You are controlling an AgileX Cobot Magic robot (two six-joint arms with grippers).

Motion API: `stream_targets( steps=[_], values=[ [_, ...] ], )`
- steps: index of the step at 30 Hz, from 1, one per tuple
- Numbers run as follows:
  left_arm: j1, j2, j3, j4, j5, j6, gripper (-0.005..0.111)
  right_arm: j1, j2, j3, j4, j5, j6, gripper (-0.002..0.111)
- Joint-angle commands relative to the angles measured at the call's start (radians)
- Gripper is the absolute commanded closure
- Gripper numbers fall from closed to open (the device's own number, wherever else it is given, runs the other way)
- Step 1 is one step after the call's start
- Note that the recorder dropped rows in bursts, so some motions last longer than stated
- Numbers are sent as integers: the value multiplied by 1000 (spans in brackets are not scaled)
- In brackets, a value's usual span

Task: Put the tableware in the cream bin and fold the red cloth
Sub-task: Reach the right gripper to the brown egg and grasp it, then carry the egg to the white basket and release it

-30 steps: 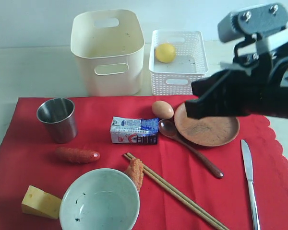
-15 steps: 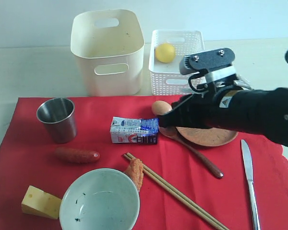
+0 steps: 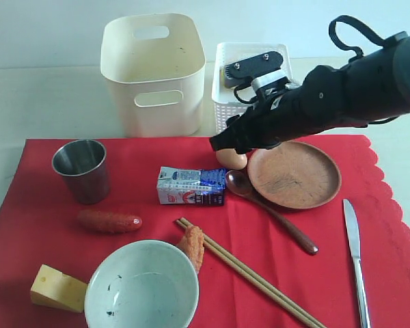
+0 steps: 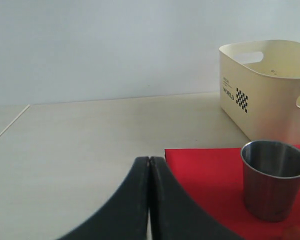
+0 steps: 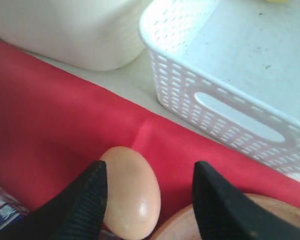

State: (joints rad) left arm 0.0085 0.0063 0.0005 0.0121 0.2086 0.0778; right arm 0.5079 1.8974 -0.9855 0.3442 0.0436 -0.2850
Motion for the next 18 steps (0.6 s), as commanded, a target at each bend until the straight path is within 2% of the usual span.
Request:
stream_targets(
  steps=[1,14,16,18],
  values=[
    [3,-6,-1,4,-7,-5,107,-8,53,-53,-8,33,-10,57],
    [3,-6,-1,4,-7,-5,107,-2,149,-80,-8,83,-63,58],
    [3,-6,-1,4,-7,-5,107,-2,151,-80,-8,82,-82,61],
    [3,-6,-1,4,-7,-5,107,-2,151,-80,-8,80,-84,70]
  ],
)
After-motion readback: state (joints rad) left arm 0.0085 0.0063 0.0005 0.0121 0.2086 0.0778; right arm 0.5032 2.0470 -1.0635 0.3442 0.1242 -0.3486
